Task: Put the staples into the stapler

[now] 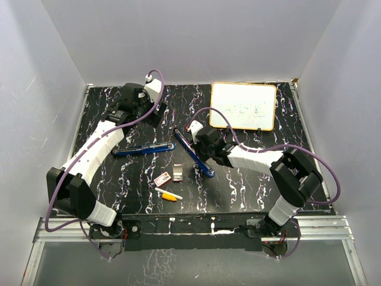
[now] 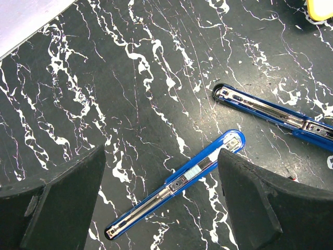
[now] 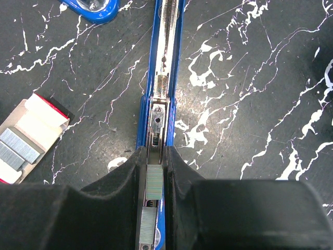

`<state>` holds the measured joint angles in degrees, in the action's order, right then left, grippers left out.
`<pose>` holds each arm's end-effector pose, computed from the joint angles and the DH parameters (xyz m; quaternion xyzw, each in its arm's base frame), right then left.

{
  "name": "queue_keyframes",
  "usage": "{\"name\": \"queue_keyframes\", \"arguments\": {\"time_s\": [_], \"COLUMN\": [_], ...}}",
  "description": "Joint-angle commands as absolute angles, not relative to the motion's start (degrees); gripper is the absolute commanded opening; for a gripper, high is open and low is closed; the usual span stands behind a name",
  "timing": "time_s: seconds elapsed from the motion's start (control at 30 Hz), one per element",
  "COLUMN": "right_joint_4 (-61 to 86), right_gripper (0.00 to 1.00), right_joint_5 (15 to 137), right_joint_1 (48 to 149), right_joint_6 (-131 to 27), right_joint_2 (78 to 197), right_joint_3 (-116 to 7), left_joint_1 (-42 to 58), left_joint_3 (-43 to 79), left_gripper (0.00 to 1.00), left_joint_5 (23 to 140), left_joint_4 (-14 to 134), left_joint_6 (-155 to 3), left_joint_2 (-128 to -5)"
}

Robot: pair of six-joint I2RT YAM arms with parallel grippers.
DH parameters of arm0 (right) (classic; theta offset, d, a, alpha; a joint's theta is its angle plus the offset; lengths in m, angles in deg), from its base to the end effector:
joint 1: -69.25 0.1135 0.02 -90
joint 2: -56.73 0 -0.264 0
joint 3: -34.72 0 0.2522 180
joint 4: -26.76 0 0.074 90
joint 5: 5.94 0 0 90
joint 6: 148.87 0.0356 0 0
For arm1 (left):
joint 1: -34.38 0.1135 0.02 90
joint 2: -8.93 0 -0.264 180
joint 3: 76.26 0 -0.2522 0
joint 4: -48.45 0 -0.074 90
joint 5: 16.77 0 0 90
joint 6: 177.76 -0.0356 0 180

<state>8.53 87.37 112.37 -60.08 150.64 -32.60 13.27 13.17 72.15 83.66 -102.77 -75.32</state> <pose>0.2505 0.2317 0.1868 -0.3379 0.8589 0.1124 0.3681 0.3176 -0.1219 0.3510 0.2624 0.8202 -0.0189 0.5081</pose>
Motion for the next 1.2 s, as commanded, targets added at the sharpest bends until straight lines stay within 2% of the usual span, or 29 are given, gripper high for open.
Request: {"name": "queue_keyframes", "arguments": {"time_s": [0.0, 1.17], "right_joint_4": [10.8, 10.9], "right_gripper": [0.08, 0.08], "right_joint_5": [88.5, 90.3], "right_joint_1": [112.5, 114.6], "right_joint_6": [-60.6, -62.5], "right_joint_2": [150.8, 147.8], "right_joint_3": [-33.7, -34.7], "left_joint_1": [13.5, 13.5], "left_joint_3": [13.5, 13.4], "left_gripper": [0.87, 0.87], "left_joint_5": [72.3, 72.7], "left_joint_4": [83.4, 83.6], "left_joint_6": [-103.1, -103.2], "left_joint_2": [-74.2, -74.3]}}
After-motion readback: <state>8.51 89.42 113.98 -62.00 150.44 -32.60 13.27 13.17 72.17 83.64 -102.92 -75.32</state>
